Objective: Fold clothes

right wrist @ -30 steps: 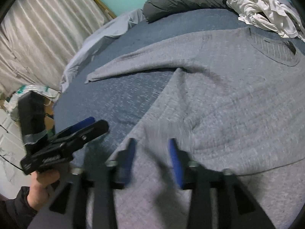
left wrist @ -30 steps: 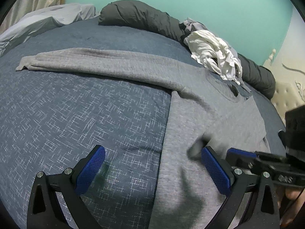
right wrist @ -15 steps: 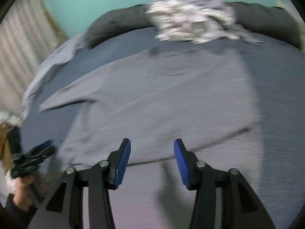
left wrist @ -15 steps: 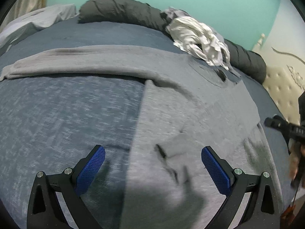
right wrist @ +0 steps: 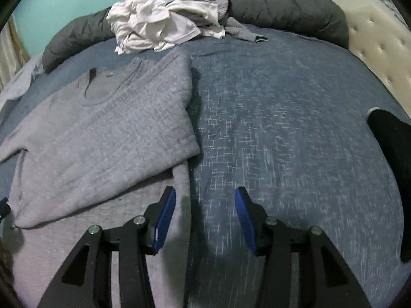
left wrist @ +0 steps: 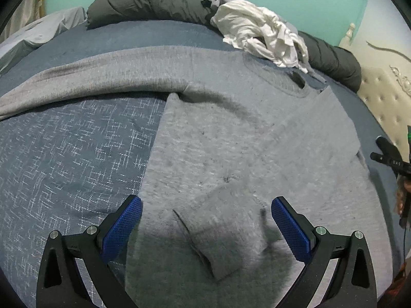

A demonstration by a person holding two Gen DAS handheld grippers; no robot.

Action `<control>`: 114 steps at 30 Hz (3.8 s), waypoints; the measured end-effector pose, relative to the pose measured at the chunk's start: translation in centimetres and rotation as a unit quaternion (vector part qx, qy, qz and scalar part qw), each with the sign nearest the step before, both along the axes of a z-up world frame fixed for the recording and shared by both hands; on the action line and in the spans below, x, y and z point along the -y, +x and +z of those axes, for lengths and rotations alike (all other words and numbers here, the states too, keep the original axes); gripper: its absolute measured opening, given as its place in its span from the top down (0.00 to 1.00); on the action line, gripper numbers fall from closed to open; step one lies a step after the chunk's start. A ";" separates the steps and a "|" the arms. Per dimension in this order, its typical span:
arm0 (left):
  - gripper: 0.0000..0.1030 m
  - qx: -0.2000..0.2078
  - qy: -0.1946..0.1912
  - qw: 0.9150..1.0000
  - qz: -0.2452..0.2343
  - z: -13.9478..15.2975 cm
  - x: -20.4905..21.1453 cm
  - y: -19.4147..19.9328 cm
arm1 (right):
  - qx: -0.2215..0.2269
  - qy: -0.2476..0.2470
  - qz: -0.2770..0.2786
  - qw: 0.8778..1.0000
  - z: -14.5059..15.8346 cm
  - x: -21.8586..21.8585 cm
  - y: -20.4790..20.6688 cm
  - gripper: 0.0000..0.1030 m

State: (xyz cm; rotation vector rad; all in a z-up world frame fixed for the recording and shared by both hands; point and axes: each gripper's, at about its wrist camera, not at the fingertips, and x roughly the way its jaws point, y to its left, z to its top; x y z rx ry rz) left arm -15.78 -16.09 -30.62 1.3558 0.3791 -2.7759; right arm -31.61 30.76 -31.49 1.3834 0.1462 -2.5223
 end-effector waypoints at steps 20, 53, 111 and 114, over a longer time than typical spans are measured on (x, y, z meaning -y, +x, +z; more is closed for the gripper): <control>0.00 0.025 -0.011 1.000 -0.008 -1.4 -0.2 -0.3 | -0.022 -0.002 0.025 0.999 -1.5 1.8 -4.3 0.53; 0.00 0.039 -0.014 0.999 -0.012 -1.7 0.3 -0.5 | 0.001 0.002 0.047 0.999 -1.0 -0.6 -4.3 0.77; 0.00 0.037 -0.041 0.998 -0.034 -2.6 -1.2 -6.1 | 0.049 0.002 -0.103 0.993 -3.1 3.8 -25.6 0.94; 0.00 0.037 -0.039 0.998 -0.034 -2.6 -1.3 -6.3 | 0.041 -0.020 -0.113 0.993 -3.0 3.3 -25.7 0.93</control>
